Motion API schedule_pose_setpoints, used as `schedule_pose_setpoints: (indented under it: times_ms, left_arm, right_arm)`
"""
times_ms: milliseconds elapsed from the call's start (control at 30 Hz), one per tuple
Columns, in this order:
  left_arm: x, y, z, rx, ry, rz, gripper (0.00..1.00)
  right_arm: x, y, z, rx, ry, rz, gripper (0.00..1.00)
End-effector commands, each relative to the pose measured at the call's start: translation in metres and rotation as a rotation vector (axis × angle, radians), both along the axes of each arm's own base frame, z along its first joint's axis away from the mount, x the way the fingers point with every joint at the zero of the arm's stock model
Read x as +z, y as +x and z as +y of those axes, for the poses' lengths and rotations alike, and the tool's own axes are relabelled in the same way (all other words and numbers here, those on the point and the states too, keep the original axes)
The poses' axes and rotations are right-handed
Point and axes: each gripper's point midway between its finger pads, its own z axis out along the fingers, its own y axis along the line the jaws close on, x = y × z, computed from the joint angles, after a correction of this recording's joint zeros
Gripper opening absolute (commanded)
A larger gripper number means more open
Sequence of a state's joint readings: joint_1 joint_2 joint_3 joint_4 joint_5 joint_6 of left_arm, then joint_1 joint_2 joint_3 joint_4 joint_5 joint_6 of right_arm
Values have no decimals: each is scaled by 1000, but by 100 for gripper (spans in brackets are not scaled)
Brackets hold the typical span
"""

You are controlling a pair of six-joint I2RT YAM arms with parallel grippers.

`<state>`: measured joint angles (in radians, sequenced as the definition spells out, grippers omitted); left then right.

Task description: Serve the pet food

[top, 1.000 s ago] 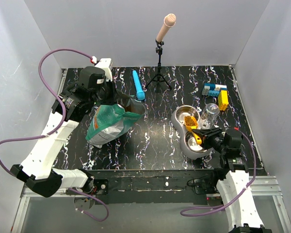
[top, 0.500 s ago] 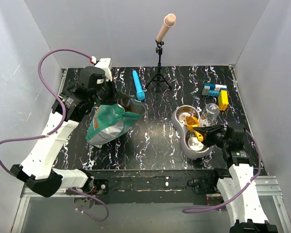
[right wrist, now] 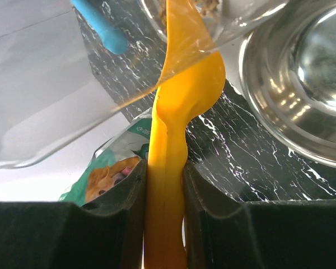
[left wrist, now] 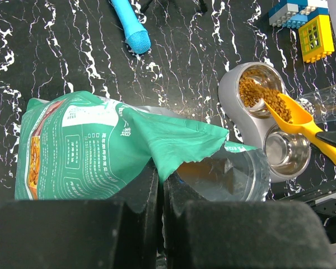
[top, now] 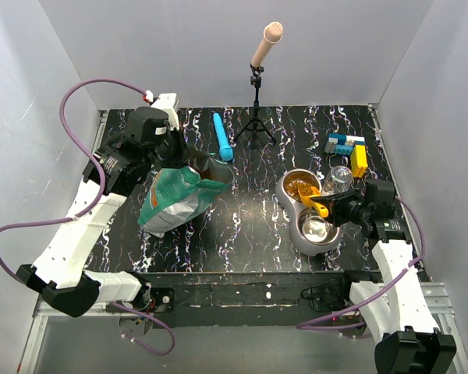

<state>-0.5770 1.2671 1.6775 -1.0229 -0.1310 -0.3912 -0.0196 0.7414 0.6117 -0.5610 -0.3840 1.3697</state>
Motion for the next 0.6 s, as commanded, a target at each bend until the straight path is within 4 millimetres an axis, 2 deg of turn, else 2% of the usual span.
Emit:
schedule_pose_setpoints:
  times_ms: [0,433,567]
  left_arm:
    - [73,-2,2,11,-158,-215,0]
    - [74,-1,1,13,-163,-218,0]
    - [74,-1,0,13,-163,-218,0]
  right_arm:
    - [25,8,-1,9,-8,-47,1]
    - [21,5,0,28,-34,100,1]
    - [29,7,0,35,-49,101,1]
